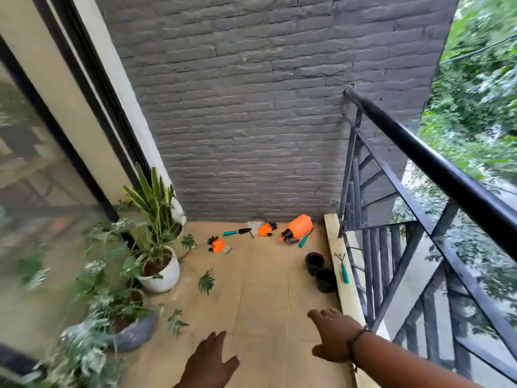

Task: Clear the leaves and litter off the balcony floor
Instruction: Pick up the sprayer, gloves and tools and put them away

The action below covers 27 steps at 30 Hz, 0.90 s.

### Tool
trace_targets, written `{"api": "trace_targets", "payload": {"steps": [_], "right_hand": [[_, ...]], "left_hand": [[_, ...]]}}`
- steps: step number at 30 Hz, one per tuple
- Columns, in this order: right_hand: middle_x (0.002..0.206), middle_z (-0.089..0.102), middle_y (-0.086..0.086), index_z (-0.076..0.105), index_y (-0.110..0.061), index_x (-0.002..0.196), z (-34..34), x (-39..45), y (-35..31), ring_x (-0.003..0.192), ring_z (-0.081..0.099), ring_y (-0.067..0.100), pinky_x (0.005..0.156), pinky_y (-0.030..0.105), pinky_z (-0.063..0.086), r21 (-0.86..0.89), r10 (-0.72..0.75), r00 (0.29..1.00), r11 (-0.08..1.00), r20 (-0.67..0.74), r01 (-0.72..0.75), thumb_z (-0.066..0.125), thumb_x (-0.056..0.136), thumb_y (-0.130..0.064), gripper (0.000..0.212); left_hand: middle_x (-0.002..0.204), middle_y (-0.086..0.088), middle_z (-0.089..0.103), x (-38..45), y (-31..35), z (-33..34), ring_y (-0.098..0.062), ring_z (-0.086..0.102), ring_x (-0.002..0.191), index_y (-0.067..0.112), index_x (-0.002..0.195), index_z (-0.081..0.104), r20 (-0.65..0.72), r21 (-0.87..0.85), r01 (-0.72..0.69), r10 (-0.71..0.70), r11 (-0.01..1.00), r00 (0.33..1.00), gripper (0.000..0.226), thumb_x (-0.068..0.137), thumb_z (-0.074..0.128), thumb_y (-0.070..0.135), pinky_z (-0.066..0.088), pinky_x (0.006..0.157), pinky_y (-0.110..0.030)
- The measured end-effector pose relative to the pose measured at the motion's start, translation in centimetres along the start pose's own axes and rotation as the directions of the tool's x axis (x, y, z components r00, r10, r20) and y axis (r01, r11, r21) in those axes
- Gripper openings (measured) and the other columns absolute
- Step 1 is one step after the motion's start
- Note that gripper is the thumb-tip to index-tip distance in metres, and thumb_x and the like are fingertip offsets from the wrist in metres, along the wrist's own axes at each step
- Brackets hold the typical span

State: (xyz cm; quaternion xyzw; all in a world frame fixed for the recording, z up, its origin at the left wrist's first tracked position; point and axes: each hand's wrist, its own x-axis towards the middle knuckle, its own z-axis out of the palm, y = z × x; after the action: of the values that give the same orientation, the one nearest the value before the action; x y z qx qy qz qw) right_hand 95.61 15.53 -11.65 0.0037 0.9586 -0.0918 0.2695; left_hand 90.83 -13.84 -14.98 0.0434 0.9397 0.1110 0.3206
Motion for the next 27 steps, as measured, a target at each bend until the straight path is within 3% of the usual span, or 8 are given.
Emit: {"api": "trace_targets", "payload": {"steps": [9,14,21,27], "right_hand": [[0.143,0.043,0.007,0.030,-0.022,0.146,-5.5,9.9,0.1,0.134,0.037,0.026,0.103,0.040,0.043,-0.009,0.119,0.993,0.993,0.017,-0.119,0.061,0.087,-0.045,0.070],[0.148,0.040,0.006,0.028,-0.023,0.148,-9.5,16.0,-0.4,0.139,0.033,0.027,0.107,0.042,0.041,0.022,0.146,0.988,0.989,-0.054,-0.145,0.060,0.089,-0.046,0.071],[0.151,0.037,0.005,0.023,-0.025,0.151,-13.4,24.2,2.8,0.143,0.030,0.027,0.110,0.042,0.039,0.029,0.166,0.986,0.986,-0.027,-0.165,0.059,0.091,-0.047,0.073],[0.149,0.038,0.011,0.025,-0.019,0.150,-18.5,36.0,7.3,0.139,0.034,0.031,0.108,0.041,0.037,-0.060,0.076,0.997,0.995,0.004,-0.076,0.059,0.091,-0.046,0.074]], "left_hand": [[0.166,-0.001,0.005,11.0,-0.5,-8.2,-0.022,0.010,0.152,0.026,0.159,0.006,0.091,0.104,-0.079,0.069,0.991,0.993,0.087,0.092,0.042,0.068,0.018,0.121,-0.038],[0.166,0.002,0.010,16.9,-0.5,-13.4,-0.022,0.015,0.151,0.027,0.158,0.009,0.024,0.150,-0.116,0.113,0.982,0.993,0.084,0.092,0.042,0.068,0.023,0.119,-0.037],[0.166,-0.002,0.009,26.0,4.4,-17.8,-0.022,0.012,0.152,0.027,0.158,0.011,-0.006,0.152,-0.193,0.196,0.969,0.981,0.078,0.096,0.043,0.062,0.021,0.120,-0.034],[0.166,-0.004,0.008,34.7,8.8,-22.1,-0.025,0.011,0.151,0.026,0.158,0.008,0.015,0.249,-0.174,0.176,0.953,0.984,0.080,0.095,0.042,0.063,0.019,0.120,-0.038]]}}
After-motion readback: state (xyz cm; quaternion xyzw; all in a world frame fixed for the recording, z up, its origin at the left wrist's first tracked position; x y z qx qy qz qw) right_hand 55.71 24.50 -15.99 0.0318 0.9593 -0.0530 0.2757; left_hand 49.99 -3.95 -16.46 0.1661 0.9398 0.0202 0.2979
